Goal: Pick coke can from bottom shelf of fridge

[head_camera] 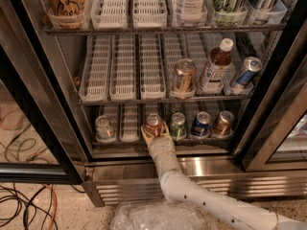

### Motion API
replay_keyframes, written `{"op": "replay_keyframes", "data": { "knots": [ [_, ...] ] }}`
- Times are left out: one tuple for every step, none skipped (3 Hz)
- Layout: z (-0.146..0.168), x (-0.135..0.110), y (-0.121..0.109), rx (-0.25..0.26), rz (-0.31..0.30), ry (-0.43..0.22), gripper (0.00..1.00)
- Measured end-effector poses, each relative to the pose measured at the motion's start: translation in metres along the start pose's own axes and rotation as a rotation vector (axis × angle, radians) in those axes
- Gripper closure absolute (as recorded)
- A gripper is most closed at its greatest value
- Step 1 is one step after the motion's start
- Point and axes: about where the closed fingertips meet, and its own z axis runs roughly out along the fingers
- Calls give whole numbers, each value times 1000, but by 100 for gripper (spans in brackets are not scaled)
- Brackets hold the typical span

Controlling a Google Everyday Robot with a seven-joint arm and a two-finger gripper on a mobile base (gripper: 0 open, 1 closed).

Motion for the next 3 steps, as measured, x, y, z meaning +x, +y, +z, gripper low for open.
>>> {"op": "replay_keyframes", "data": {
  "knots": [
    [0, 0, 0, 0, 0, 0, 100],
    [0, 0, 0, 0, 0, 0, 100],
    [1, -5, -1, 4, 4, -15, 100]
  ]
}}
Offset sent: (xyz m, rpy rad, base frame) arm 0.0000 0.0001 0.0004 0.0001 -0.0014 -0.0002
